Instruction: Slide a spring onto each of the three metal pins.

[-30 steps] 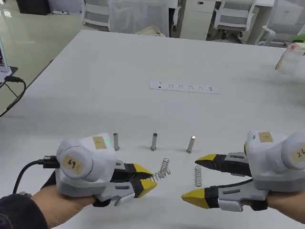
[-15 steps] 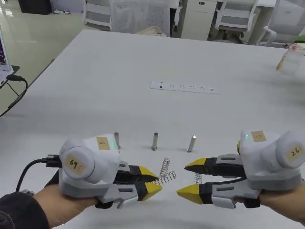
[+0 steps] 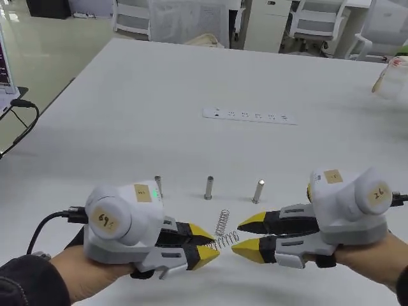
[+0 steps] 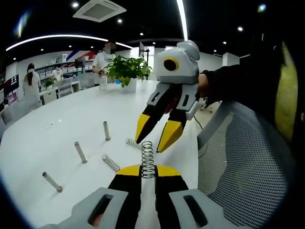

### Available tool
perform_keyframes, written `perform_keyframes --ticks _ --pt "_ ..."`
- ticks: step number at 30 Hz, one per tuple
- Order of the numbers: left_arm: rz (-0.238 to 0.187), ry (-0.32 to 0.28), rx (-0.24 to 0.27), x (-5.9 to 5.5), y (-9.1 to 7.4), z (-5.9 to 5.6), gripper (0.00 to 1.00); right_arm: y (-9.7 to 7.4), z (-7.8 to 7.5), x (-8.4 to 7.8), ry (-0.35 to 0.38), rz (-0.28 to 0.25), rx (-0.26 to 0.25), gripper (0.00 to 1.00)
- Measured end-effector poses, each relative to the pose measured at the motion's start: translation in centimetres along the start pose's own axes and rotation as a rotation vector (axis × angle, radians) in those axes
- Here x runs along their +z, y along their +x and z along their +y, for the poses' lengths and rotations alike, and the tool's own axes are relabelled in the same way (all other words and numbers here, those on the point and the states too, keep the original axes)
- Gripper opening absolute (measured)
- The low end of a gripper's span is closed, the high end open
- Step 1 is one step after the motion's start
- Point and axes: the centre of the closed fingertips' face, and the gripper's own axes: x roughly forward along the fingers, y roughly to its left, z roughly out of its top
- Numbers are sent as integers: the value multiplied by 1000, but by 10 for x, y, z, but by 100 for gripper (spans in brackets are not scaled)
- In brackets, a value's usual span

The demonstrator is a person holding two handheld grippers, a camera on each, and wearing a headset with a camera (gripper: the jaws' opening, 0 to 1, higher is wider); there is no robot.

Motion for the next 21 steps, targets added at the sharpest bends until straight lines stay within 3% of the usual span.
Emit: perform_keyframes --ticks 10,21 --pt "-9 8 -14 2 2 -3 2 6 7 -3 24 2 55 13" --pt "13 22 -18 -3 5 -5 2 2 13 2 5 3 66 10"
